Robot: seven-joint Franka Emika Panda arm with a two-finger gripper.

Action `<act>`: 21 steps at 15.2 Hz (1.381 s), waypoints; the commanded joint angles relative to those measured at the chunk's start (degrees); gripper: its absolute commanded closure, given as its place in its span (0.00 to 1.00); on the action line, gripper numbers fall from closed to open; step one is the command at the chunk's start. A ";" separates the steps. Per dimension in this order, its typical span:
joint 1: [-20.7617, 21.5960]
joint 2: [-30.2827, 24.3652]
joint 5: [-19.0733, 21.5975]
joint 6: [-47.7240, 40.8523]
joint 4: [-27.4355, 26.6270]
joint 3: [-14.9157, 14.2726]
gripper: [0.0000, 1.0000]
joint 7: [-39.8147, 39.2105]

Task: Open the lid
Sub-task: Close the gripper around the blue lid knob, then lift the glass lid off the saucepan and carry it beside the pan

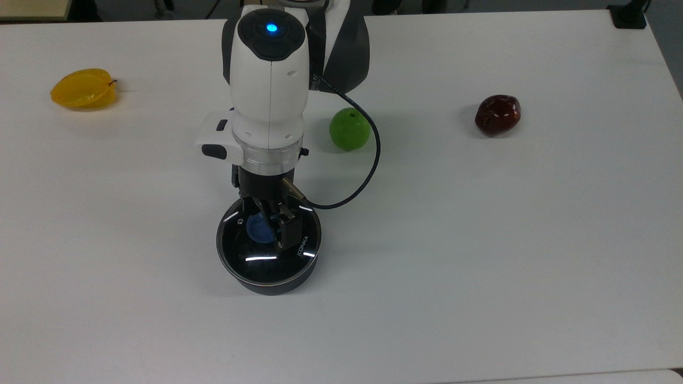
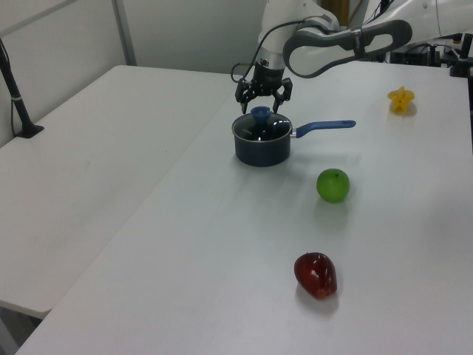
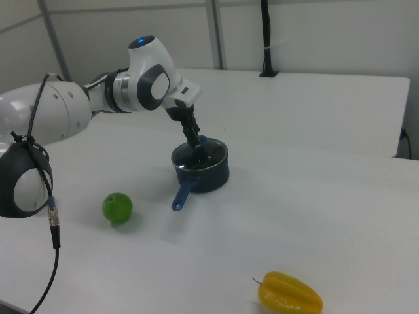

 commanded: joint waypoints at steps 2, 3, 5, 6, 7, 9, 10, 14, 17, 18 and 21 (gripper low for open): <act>1.26 0.33 -2.33 0.30 0.46 -1.10 0.32 1.45; 1.43 0.33 -2.42 0.21 0.37 -1.10 0.37 1.45; 1.52 0.33 -2.42 0.12 0.37 -1.10 0.47 1.36; 1.52 0.24 -2.42 0.12 0.37 -1.10 0.50 1.36; 1.52 0.07 -2.42 0.04 0.37 -1.10 0.53 1.27; 1.52 -0.20 -2.42 -0.31 0.28 -1.10 0.56 1.19; 1.43 -0.46 -2.42 -1.01 0.28 -1.10 0.57 1.01; 1.08 -3.53 -1.98 -1.81 -0.50 -1.01 0.58 0.66; -0.67 -6.60 -1.28 -1.90 -2.52 -0.57 0.58 -0.57; -1.46 -7.31 -1.19 -1.90 -2.79 -0.39 0.58 -0.83; -3.92 -9.51 -0.58 -4.26 -3.32 -0.22 0.58 -3.72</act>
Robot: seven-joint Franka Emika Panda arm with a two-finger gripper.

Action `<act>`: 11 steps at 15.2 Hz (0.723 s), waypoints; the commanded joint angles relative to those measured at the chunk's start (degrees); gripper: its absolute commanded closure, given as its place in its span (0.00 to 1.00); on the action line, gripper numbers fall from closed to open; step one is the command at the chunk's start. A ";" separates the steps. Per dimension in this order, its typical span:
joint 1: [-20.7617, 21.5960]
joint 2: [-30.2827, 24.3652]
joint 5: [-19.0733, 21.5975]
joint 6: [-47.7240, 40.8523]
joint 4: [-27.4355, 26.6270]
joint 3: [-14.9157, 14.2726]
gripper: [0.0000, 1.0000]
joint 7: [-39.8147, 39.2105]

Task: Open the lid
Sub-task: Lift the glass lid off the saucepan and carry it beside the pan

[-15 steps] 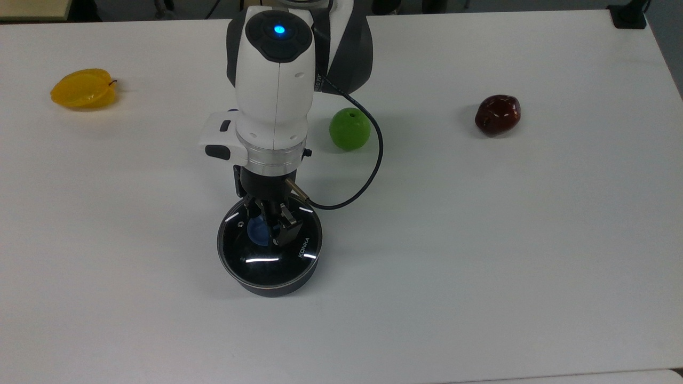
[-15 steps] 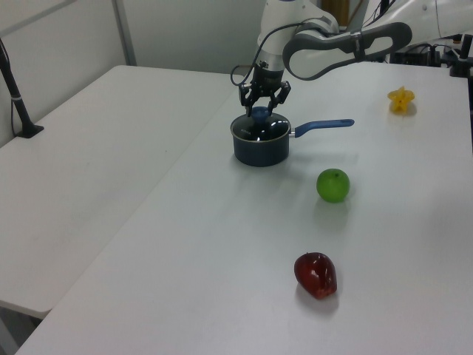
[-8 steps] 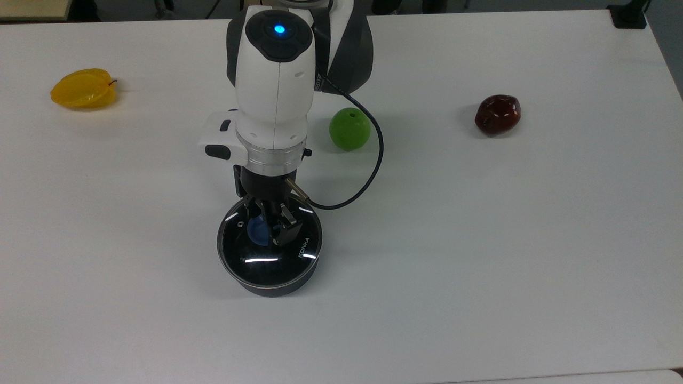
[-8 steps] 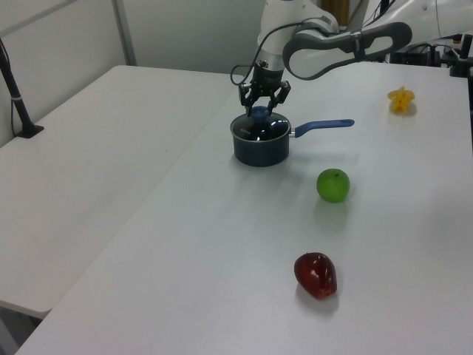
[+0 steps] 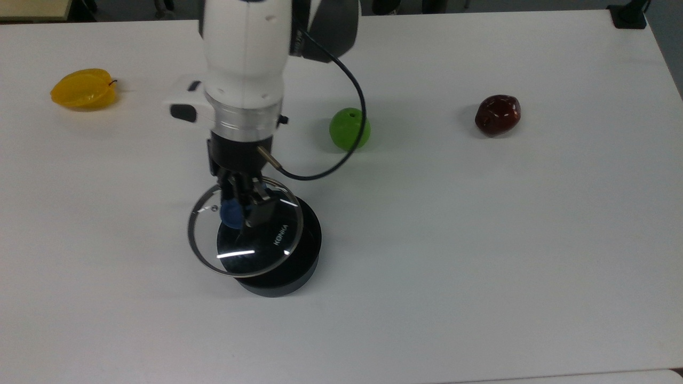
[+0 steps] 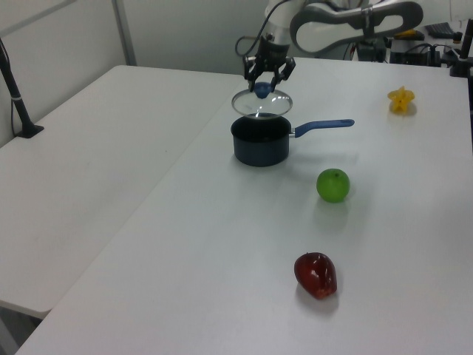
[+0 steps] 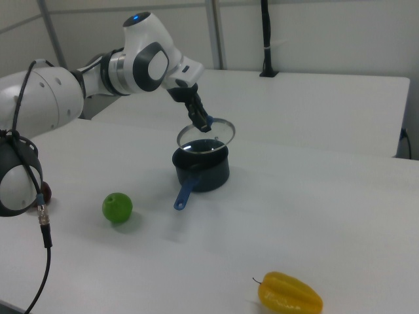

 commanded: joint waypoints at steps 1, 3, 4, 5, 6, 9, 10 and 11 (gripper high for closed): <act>-2.93 -5.47 1.57 -3.89 -3.92 0.08 0.58 -4.99; -4.86 -6.53 3.33 -5.31 -3.93 0.17 0.58 -7.54; -5.74 -7.14 3.42 -5.83 -4.01 0.26 0.58 -8.77; -6.45 -7.50 3.42 -6.01 -4.36 0.17 0.58 -10.09; -7.59 -7.85 3.33 -5.75 -4.45 0.17 0.58 -11.23; -10.58 -8.03 2.64 -5.23 -5.59 -0.26 0.58 -16.06; -11.11 -7.94 2.37 -4.96 -6.81 -0.61 0.58 -17.82; -11.98 -7.77 2.45 -3.48 -7.44 -0.97 0.58 -18.71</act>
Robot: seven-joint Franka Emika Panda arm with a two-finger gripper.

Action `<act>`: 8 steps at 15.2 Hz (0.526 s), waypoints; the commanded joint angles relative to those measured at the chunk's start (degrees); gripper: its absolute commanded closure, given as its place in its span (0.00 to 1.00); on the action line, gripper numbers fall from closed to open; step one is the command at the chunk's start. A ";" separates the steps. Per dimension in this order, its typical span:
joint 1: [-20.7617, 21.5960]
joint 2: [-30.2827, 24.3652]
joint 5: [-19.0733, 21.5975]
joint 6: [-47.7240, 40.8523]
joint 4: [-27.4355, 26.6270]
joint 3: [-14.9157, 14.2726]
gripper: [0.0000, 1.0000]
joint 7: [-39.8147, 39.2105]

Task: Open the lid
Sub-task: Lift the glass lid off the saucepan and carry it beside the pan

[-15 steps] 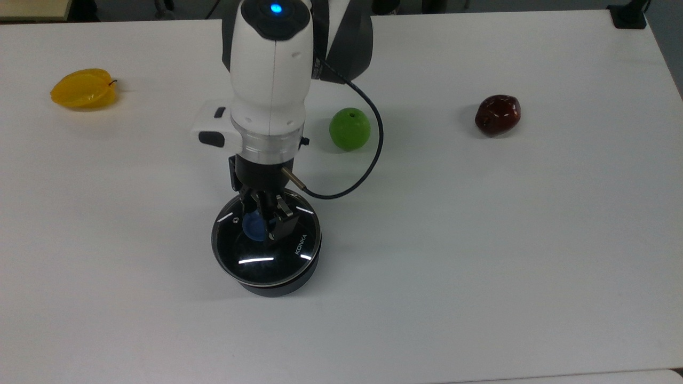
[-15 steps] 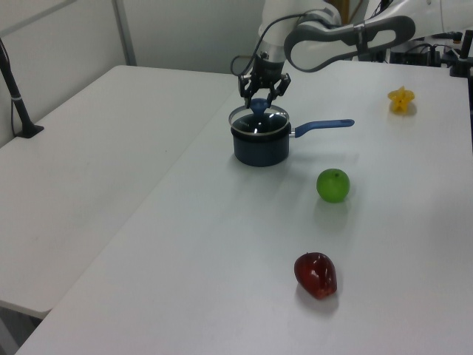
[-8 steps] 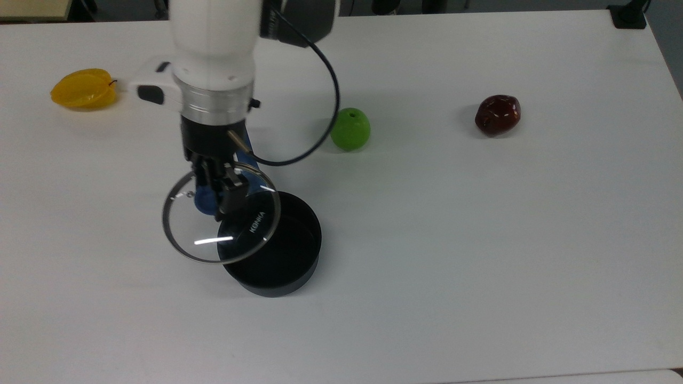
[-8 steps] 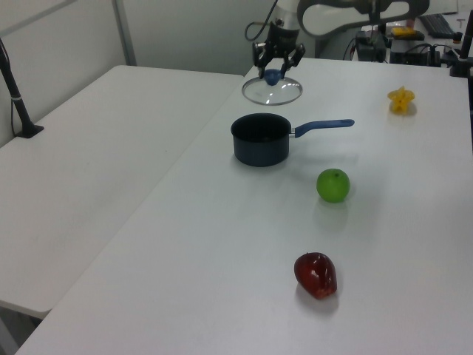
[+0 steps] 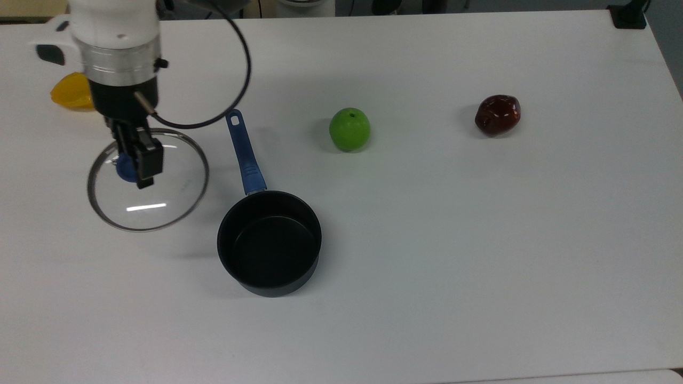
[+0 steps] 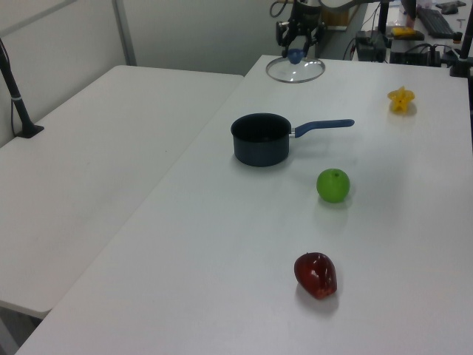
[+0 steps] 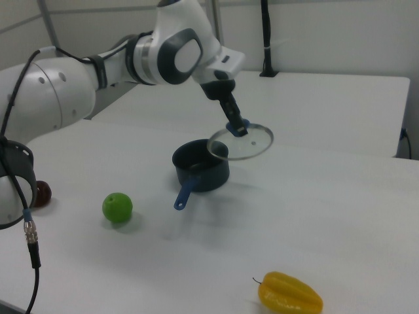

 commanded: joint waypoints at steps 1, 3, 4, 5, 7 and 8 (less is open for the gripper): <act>-2.67 -2.29 0.52 4.73 -5.75 -1.07 0.58 -4.74; -4.70 -2.20 0.52 9.22 -9.77 -1.25 0.58 -4.92; -5.49 -2.02 0.61 11.67 -11.19 -1.25 0.58 -4.92; -6.45 -1.59 0.87 14.57 -12.33 -1.25 0.58 -5.00; -8.04 0.43 1.14 18.89 -13.40 -1.16 0.58 -4.74; -8.66 1.48 1.14 19.86 -13.48 -1.16 0.58 -4.83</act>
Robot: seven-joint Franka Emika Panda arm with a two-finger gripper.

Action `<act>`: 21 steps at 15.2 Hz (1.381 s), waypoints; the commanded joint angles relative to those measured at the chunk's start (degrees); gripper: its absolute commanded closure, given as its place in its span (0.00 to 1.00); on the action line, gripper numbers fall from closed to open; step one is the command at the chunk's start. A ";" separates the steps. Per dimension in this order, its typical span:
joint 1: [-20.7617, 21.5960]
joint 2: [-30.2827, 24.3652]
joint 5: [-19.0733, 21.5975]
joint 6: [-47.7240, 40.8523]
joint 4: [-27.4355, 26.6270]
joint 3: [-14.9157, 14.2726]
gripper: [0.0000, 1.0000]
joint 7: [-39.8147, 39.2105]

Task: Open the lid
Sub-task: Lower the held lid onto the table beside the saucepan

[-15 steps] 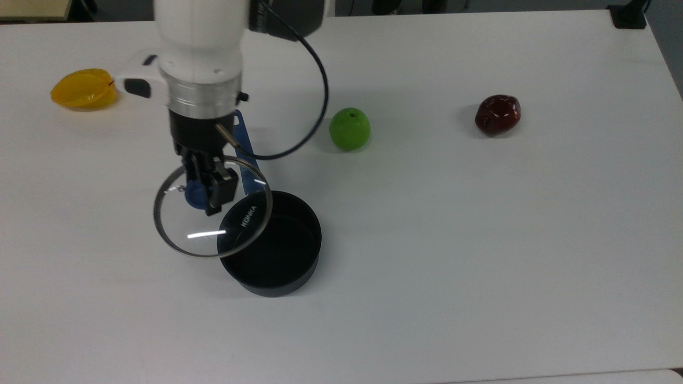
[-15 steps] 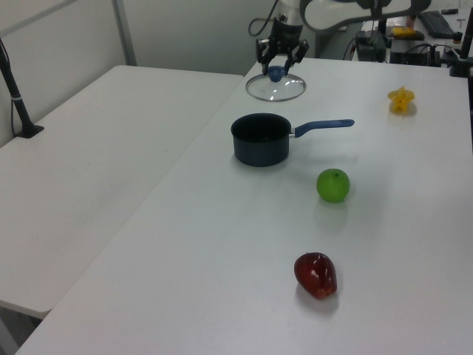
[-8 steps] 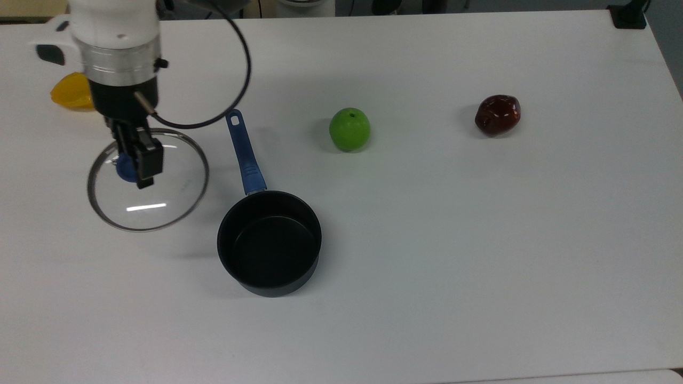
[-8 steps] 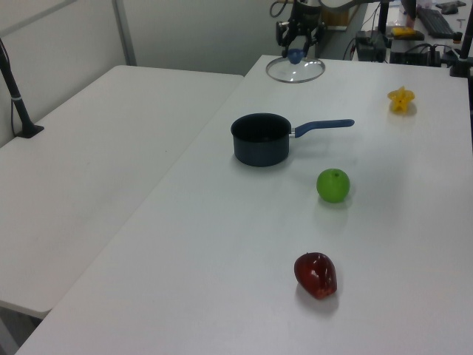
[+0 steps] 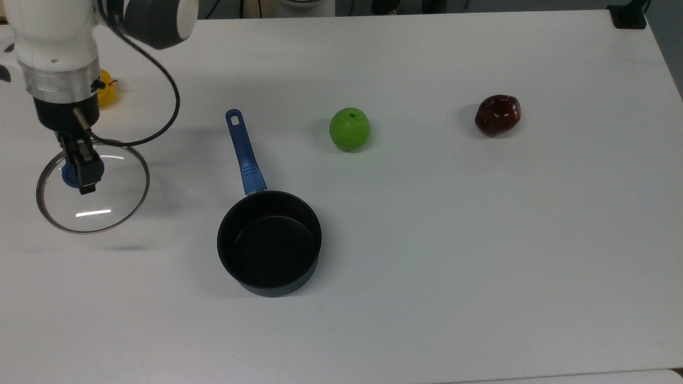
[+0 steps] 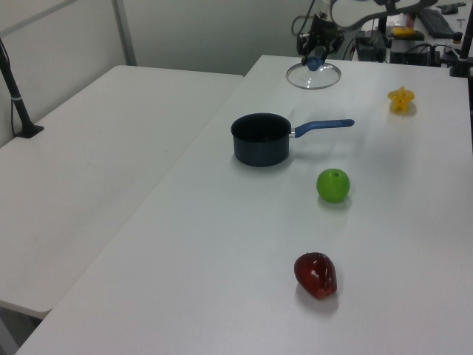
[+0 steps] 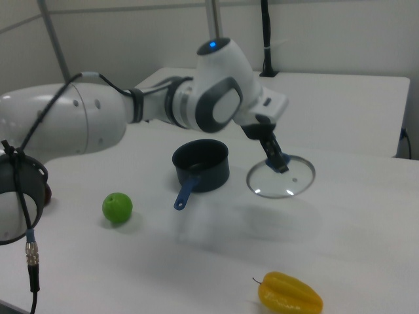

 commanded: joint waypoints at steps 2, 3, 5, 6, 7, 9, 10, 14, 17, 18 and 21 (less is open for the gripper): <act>-2.42 2.53 1.30 6.37 -3.08 -0.34 0.58 -1.00; -3.03 3.23 1.39 7.34 -3.08 -0.34 0.58 -1.00; -3.48 4.81 1.74 9.62 -3.17 -0.34 0.58 -1.00; -3.57 5.52 1.83 10.68 -3.17 -0.34 0.58 -0.91; -3.65 5.87 1.91 11.82 -3.17 -0.34 0.58 -0.82; -3.83 6.84 2.79 12.79 -3.17 -0.34 0.57 -0.74; -3.83 7.11 3.32 13.32 -3.17 -0.34 0.57 -0.74; -3.83 7.64 3.50 14.29 -4.40 -0.34 0.56 -0.56; -3.83 7.64 3.41 14.29 -5.19 -0.34 0.50 -0.65; -3.83 7.64 3.41 14.29 -5.28 -0.34 0.47 -0.73; -3.83 7.55 3.32 14.29 -5.98 -0.34 0.37 -0.91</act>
